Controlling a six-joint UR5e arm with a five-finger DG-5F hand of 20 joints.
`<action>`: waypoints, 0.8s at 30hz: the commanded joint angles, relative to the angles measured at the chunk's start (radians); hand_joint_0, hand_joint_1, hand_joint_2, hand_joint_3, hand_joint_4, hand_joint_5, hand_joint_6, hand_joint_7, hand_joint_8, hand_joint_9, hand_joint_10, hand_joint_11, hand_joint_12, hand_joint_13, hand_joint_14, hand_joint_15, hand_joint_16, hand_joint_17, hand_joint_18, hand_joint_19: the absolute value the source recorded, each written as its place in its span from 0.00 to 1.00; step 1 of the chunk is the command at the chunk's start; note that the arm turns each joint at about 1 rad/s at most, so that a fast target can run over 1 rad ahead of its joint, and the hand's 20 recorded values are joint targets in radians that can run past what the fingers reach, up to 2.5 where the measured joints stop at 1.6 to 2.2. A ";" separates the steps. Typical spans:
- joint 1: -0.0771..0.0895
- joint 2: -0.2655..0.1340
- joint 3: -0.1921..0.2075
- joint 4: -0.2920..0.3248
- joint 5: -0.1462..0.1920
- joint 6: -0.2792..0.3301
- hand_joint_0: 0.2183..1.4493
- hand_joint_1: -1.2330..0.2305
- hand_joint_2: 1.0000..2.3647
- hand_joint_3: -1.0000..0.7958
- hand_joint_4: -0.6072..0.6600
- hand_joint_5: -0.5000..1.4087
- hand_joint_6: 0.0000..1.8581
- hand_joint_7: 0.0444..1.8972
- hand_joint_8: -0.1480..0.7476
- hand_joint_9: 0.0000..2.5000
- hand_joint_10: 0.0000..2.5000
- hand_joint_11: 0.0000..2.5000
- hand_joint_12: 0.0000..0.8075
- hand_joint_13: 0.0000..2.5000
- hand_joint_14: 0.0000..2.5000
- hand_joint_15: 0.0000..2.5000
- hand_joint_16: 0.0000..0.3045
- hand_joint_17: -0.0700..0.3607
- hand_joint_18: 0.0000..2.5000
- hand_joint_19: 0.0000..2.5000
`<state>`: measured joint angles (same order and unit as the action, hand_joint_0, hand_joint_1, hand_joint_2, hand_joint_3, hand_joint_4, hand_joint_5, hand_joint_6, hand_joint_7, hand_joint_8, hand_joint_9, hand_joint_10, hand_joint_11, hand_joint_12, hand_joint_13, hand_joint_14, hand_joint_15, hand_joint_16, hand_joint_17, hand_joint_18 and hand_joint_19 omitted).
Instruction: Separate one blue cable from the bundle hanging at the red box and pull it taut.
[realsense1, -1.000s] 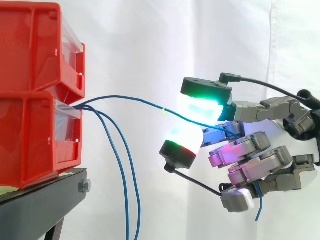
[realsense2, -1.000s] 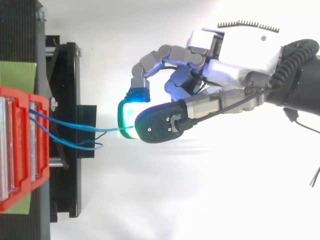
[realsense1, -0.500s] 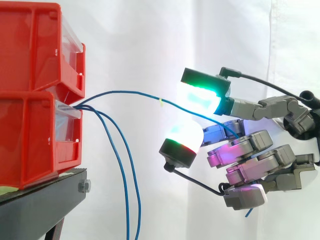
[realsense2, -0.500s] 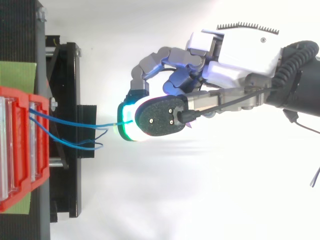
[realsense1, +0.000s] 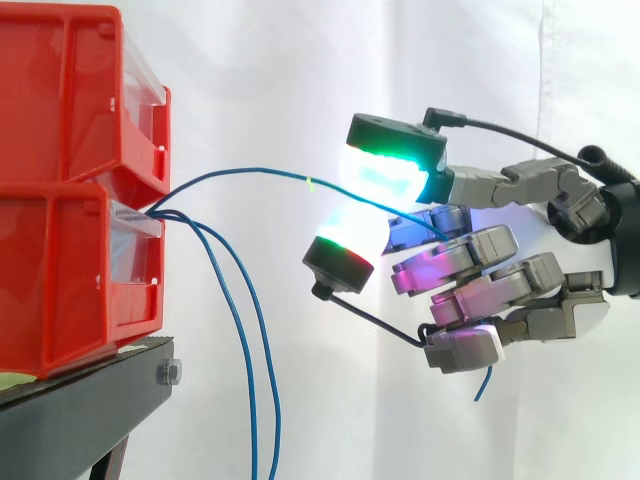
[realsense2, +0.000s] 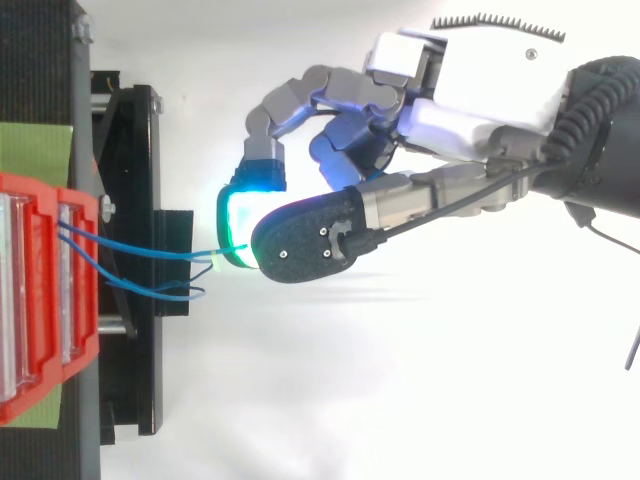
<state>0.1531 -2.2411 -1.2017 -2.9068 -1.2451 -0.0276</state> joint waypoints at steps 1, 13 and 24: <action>0.000 0.000 0.005 -0.002 0.000 -0.018 0.43 0.29 0.01 0.39 0.52 0.12 0.52 0.48 0.46 0.30 1.00 0.48 0.37 0.49 0.85 0.39 0.15 0.40 0.43 0.48; 0.003 0.000 0.005 -0.002 0.015 -0.026 0.30 0.44 0.00 0.28 0.54 0.13 0.51 0.47 0.48 0.34 1.00 0.49 0.38 0.51 0.81 0.40 0.15 0.41 0.44 0.48; 0.003 0.000 0.005 -0.002 0.015 -0.026 0.29 0.55 0.00 0.28 0.54 0.13 0.51 0.47 0.48 0.36 1.00 0.50 0.38 0.52 0.80 0.40 0.15 0.41 0.45 0.48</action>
<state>0.1565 -2.2411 -1.1962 -2.9084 -1.2303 -0.0537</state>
